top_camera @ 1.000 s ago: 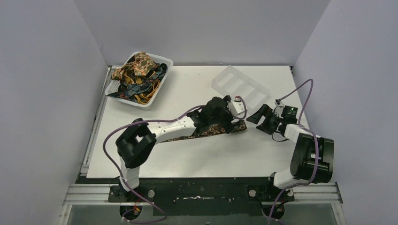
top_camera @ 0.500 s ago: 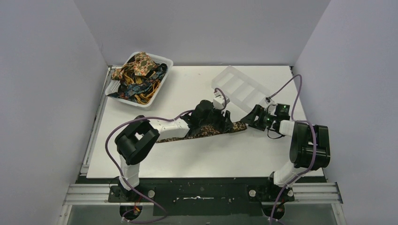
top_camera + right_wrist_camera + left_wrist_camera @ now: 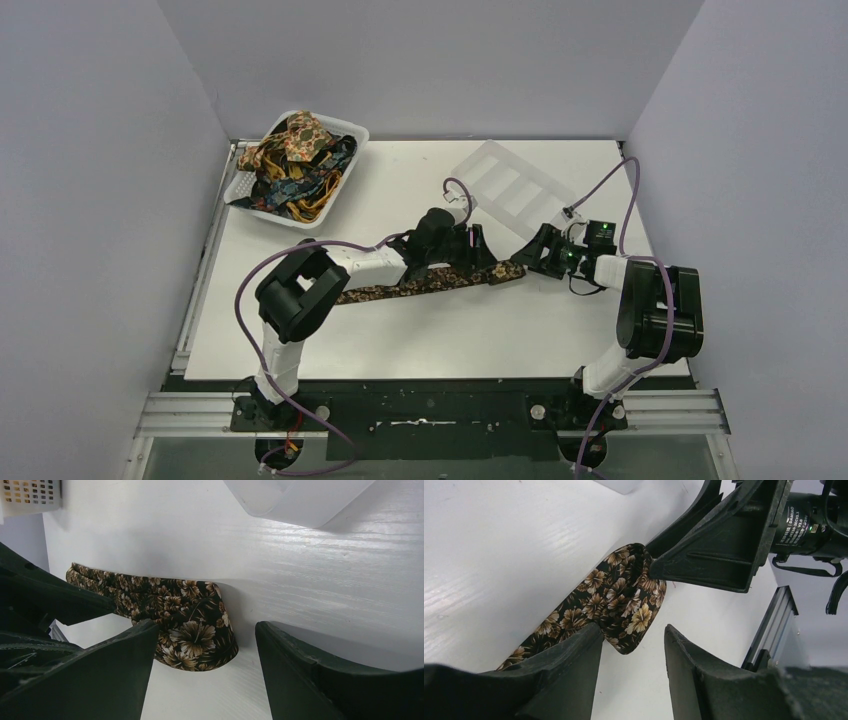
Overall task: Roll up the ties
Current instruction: Roll the tie at the center of the board.
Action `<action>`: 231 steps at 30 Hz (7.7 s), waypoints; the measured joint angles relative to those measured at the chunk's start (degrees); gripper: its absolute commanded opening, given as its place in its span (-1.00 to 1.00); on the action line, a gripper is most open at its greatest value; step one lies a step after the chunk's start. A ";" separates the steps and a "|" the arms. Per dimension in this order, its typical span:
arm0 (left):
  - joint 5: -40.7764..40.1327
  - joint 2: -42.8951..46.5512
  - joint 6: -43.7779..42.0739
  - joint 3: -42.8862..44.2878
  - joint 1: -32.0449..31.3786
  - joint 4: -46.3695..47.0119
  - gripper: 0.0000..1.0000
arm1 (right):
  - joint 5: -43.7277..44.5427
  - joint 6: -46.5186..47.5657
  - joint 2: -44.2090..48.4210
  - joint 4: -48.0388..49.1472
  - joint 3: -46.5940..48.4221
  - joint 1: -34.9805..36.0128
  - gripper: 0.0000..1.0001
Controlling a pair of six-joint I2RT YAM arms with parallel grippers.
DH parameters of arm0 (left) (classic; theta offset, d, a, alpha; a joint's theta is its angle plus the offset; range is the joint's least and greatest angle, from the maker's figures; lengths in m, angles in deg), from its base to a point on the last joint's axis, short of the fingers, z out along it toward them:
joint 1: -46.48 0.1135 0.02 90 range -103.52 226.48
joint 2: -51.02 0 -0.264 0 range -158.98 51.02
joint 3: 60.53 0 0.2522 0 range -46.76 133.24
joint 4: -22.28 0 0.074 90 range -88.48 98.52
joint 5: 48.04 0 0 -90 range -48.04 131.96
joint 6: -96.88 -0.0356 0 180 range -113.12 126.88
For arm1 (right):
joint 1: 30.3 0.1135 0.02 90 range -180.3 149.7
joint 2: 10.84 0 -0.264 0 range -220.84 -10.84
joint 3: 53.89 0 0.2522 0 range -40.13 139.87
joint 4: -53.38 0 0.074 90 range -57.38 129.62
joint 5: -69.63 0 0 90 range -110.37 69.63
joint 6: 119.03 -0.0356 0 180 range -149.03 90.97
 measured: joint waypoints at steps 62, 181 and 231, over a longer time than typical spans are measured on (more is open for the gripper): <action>2.29 -8.48 11.76 -1.38 2.32 10.82 -0.57 | -1.92 -0.04 0.63 -5.95 1.75 0.02 0.70; -4.98 37.75 3.82 -44.15 -2.34 0.87 0.05 | 9.35 -0.87 -4.61 -13.51 12.37 23.02 0.64; -3.58 61.07 2.62 -52.72 11.26 -6.49 0.06 | 31.23 74.16 11.47 -25.79 3.34 37.68 0.73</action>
